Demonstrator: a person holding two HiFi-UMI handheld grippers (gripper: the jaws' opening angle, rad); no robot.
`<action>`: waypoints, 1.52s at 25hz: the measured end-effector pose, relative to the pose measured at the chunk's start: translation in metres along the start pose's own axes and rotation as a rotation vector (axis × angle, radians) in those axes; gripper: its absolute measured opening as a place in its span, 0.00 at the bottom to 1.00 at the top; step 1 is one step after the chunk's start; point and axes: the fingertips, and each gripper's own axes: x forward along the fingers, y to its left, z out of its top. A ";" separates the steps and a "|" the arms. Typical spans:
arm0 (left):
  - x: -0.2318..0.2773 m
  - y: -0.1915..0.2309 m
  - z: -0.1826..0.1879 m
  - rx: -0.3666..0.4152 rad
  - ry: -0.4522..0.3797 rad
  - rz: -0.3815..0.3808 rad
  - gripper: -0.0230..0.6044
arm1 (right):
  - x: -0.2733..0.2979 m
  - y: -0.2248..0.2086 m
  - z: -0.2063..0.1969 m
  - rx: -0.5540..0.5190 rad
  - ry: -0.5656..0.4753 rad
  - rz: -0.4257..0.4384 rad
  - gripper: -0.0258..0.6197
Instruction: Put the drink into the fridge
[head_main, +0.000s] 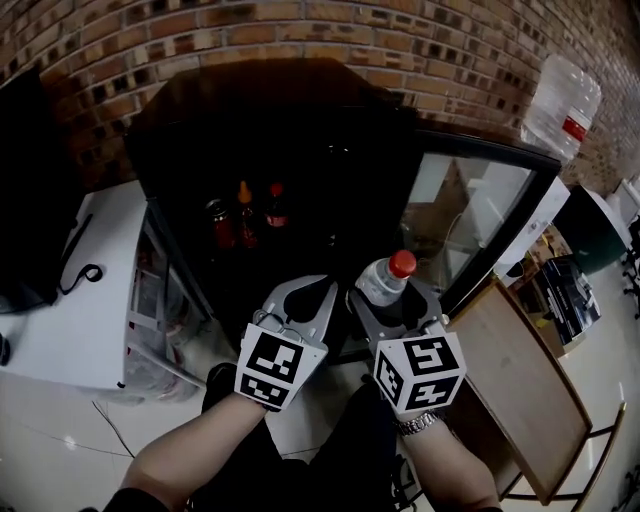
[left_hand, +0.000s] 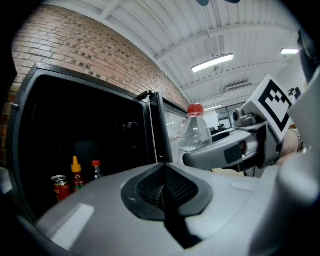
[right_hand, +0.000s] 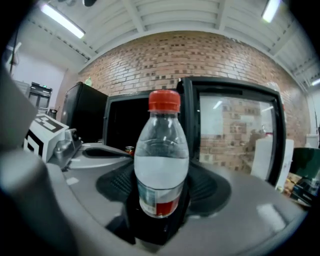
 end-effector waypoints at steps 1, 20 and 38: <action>-0.004 0.008 -0.001 -0.001 0.001 0.013 0.04 | 0.007 0.008 0.001 -0.005 0.001 0.014 0.51; -0.004 0.107 -0.041 -0.029 0.058 0.086 0.04 | 0.152 0.030 -0.017 -0.008 0.082 0.000 0.51; 0.030 0.150 -0.040 -0.003 0.054 0.082 0.04 | 0.234 0.005 -0.018 -0.013 0.126 -0.086 0.51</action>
